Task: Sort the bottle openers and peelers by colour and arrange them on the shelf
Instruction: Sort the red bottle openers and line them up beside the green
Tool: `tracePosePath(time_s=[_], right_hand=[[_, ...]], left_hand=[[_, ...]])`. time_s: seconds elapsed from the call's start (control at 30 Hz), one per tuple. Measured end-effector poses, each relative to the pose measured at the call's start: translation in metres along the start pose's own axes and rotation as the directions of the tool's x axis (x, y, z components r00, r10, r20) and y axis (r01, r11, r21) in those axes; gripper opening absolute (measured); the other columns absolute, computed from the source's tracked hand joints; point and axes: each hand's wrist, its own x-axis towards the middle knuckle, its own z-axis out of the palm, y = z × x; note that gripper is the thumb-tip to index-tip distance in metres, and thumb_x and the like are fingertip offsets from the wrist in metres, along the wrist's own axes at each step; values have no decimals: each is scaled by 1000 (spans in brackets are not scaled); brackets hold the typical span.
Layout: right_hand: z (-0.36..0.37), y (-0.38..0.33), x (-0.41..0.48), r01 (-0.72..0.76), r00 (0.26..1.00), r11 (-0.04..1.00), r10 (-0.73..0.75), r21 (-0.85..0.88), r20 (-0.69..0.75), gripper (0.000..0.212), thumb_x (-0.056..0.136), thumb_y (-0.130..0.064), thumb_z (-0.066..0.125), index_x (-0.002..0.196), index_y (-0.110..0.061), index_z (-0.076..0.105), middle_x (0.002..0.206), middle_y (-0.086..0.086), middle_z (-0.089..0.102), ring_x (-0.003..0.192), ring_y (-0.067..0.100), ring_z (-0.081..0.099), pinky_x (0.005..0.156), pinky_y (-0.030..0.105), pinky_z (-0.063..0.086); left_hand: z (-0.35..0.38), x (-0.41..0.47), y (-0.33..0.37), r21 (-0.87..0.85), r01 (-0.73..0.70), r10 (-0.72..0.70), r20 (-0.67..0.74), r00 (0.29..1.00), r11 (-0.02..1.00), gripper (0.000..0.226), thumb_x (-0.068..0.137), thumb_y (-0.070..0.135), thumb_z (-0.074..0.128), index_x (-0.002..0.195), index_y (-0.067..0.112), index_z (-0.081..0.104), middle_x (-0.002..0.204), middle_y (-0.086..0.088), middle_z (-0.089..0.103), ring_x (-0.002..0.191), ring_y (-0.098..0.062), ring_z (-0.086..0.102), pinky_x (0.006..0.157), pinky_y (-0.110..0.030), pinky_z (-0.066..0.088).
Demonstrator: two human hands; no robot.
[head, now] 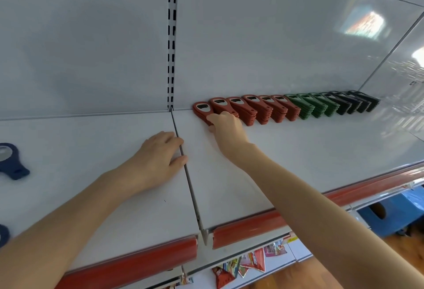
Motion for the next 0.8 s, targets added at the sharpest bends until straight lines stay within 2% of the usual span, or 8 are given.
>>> tracePosePath(time_s=[0.13, 0.27, 0.33, 0.43, 0.5, 0.63, 0.73, 0.8], right_hand=[[-8, 3, -4, 5, 1000, 999, -5, 37, 5, 18, 93, -7, 45, 106, -4, 57, 92, 13, 47, 92, 31, 51, 67, 29, 31], [-21, 16, -9, -10, 984, 994, 29, 109, -174, 19, 93, -11, 45, 90, 0, 60, 84, 8, 41, 80, 27, 45, 62, 29, 24], [-25, 22, -6, -64, 971, 993, 86, 102, -224, 22, 93, -14, 46, 91, 1, 62, 85, 7, 42, 89, 28, 49, 64, 28, 27], [-23, 27, 2, -151, 973, 987, 159, 59, -170, 24, 94, -20, 45, 96, -4, 62, 94, 11, 53, 104, 28, 48, 67, 29, 29], [-19, 28, 7, -172, 970, 984, 178, 54, -165, 23, 94, -17, 42, 91, -6, 61, 92, 10, 55, 101, 28, 50, 65, 28, 27], [-23, 28, 10, -178, 958, 982, 189, 71, -217, 24, 94, -14, 41, 80, -9, 60, 80, 3, 45, 87, 23, 45, 57, 27, 23], [-29, 20, 10, -140, 948, 984, 166, 114, -271, 28, 96, -16, 43, 87, 0, 63, 82, 7, 46, 85, 20, 40, 65, 26, 24], [-27, 11, 8, -87, 953, 986, 123, 140, -276, 28, 96, -17, 44, 90, 2, 64, 88, 15, 54, 90, 26, 46, 67, 26, 24]], left_hand=[[3, 1, -3, -8, -20, 20, -27, 999, 1000, 103, 54, 65, 4, 128, 9, 47, 130, -6, 45, 125, -20, 37, 107, -27, 24], [5, 3, -4, 5, -17, 17, -24, 1000, 1000, 92, 61, 64, 9, 124, 9, 48, 129, -4, 44, 123, -19, 37, 106, -27, 25], [5, 3, -3, 17, -12, 12, -13, 1000, 1000, 87, 65, 62, 12, 126, 10, 46, 132, -3, 42, 124, -18, 35, 106, -25, 23], [2, 2, -2, 17, -17, 18, -19, 1000, 1000, 98, 56, 64, 5, 126, 9, 47, 132, -4, 43, 125, -19, 35, 105, -24, 22], [2, 1, -1, 14, -18, 18, -28, 999, 1000, 101, 53, 64, 2, 125, 8, 48, 131, -4, 44, 124, -19, 36, 105, -26, 24], [2, 2, -1, 25, -10, 10, -20, 1000, 1000, 103, 52, 63, 0, 126, 9, 47, 133, -4, 42, 126, -19, 34, 104, -25, 23], [3, 2, -2, 33, -22, 23, -30, 999, 999, 103, 53, 64, 0, 125, 8, 47, 132, -5, 43, 124, -19, 36, 104, -26, 25], [3, 2, -2, 27, -19, 20, -32, 999, 999, 103, 53, 63, 0, 124, 7, 48, 130, -5, 44, 123, -19, 36, 104, -27, 26]])
